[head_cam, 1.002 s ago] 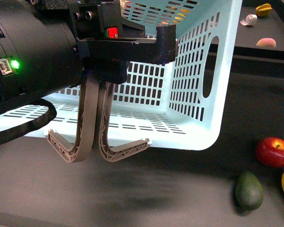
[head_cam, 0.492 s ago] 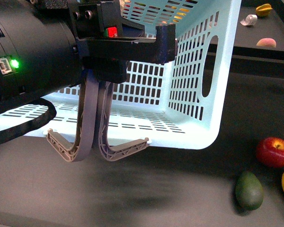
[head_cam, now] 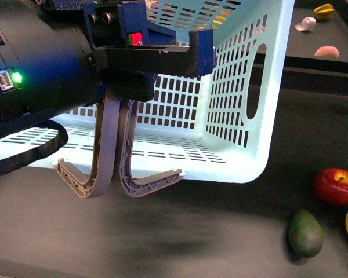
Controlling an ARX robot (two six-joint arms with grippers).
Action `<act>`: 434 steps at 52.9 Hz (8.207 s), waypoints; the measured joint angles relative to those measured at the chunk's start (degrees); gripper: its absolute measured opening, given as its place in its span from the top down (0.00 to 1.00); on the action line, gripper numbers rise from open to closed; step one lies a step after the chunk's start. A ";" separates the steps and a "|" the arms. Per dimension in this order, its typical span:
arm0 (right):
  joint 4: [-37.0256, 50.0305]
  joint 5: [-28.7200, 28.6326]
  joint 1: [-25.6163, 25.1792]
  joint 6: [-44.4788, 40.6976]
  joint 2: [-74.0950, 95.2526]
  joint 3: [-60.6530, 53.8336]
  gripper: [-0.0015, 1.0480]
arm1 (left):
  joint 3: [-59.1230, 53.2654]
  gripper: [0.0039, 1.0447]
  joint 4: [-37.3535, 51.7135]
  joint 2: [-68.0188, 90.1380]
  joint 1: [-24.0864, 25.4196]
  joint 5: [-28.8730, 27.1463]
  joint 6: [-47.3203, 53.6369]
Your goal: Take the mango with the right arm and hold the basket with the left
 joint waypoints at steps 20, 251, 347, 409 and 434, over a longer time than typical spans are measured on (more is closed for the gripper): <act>0.17 1.68 -1.55 -1.86 20.41 11.37 0.08 | 0.00 0.93 0.00 0.00 0.00 0.04 0.00; -33.11 12.79 30.25 27.85 -59.98 -1.66 0.08 | 0.00 0.93 0.00 0.48 -0.09 0.28 -0.02; -56.59 7.80 19.93 11.23 -108.06 -14.53 0.98 | 0.00 0.93 0.00 0.52 -0.07 -0.02 0.00; -62.88 7.74 19.93 11.15 -114.84 -14.53 0.10 | 3.26 0.93 -2.97 2.36 0.46 -7.56 -1.60; -62.88 7.74 19.93 11.17 -114.88 -14.53 0.08 | 25.11 0.93 -19.02 17.79 15.10 -20.57 -41.86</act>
